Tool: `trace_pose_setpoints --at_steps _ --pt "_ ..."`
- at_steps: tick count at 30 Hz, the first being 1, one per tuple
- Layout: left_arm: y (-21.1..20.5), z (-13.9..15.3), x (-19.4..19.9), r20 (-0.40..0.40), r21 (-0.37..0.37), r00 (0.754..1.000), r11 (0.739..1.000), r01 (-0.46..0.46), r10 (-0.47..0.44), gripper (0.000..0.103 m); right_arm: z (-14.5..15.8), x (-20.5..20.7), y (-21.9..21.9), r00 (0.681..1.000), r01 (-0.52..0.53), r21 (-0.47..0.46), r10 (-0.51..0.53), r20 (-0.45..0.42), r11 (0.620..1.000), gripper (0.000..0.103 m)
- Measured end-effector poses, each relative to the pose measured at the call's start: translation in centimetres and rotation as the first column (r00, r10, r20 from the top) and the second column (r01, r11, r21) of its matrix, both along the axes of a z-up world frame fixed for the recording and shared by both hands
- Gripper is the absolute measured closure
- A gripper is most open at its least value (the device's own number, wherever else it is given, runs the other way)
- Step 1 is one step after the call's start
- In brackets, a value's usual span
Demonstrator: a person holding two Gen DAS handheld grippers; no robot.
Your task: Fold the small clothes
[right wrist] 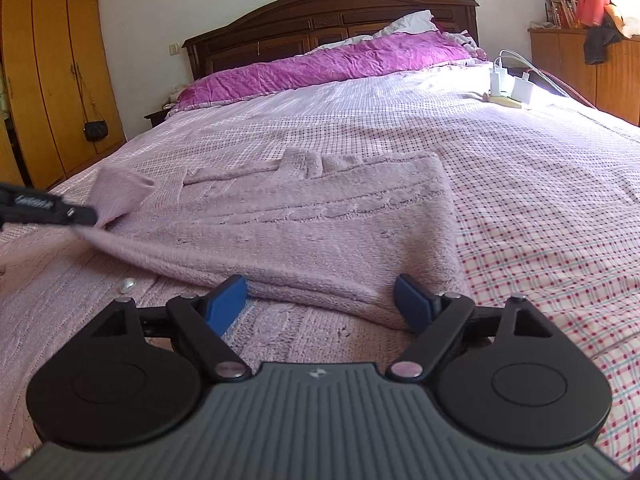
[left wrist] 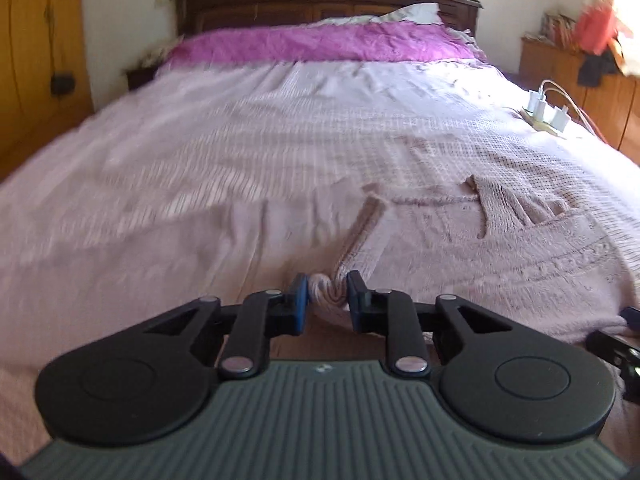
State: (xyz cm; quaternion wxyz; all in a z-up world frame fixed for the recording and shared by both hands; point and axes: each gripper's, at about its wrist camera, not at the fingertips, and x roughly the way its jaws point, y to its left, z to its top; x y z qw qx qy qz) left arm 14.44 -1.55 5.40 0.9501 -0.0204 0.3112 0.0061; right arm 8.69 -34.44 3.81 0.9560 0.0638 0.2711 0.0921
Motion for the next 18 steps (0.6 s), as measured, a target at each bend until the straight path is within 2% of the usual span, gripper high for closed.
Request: trace_pose_setpoints --at_steps 6,10,16,18 --pt "2.6 -0.7 -2.6 -0.021 -0.067 0.991 0.989 -0.135 0.134 0.062 0.0 0.0 0.0 1.0 0.0 0.0 0.0 0.0 1.0 0.016" --pt "4.4 -1.0 -3.2 -0.042 -0.055 0.974 0.973 -0.226 0.224 0.065 0.0 0.0 0.1 1.0 0.0 -0.001 0.0 0.001 1.0 0.016" --pt "5.6 -0.4 -3.8 -0.062 -0.097 0.967 0.962 -0.254 0.249 0.064 0.0 0.0 0.1 1.0 -0.001 -0.004 0.001 0.001 1.0 0.016" --pt "5.6 -0.2 -4.2 -0.058 -0.105 0.966 0.961 -0.257 0.252 0.057 0.2 -0.1 0.1 1.0 -0.003 -0.005 0.003 0.002 1.0 0.016"
